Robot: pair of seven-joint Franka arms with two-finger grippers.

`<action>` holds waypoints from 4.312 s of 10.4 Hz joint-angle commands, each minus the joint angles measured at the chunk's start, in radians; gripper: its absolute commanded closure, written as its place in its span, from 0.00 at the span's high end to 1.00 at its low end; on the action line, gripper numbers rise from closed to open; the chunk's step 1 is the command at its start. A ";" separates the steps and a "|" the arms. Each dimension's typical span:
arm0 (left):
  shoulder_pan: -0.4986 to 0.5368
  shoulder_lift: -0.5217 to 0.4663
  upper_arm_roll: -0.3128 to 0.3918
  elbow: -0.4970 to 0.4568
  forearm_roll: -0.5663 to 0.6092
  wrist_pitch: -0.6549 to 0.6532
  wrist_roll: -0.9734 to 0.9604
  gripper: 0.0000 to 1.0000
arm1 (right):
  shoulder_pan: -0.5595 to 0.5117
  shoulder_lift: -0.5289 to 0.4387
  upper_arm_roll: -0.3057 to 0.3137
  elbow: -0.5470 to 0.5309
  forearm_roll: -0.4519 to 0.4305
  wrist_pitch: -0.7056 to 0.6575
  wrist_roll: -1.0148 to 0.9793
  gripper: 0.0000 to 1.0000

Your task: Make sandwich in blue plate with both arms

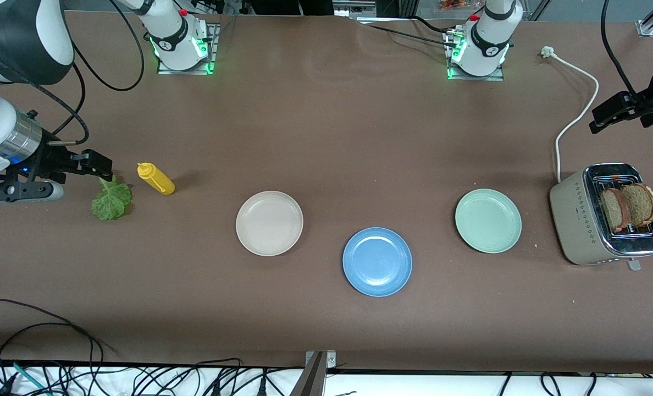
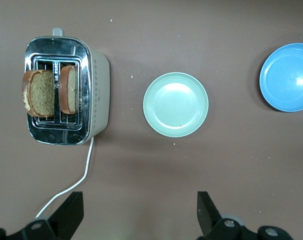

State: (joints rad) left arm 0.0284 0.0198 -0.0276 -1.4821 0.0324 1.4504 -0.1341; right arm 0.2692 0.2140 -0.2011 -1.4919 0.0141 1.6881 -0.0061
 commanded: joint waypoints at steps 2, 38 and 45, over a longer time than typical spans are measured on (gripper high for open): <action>0.011 -0.003 0.000 0.005 -0.031 -0.008 0.019 1.00 | 0.001 0.008 -0.001 0.030 0.015 -0.025 0.003 1.00; 0.162 0.388 0.002 0.010 0.087 0.329 0.050 1.00 | -0.004 0.008 -0.003 0.030 0.015 -0.027 0.000 1.00; 0.257 0.471 0.002 0.010 0.086 0.426 0.198 1.00 | -0.005 0.010 -0.001 0.030 0.017 -0.027 0.000 1.00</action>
State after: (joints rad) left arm 0.2606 0.4667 -0.0194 -1.4915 0.1009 1.8700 0.0147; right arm 0.2676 0.2156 -0.2018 -1.4898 0.0142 1.6861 -0.0061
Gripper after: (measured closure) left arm 0.000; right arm 0.000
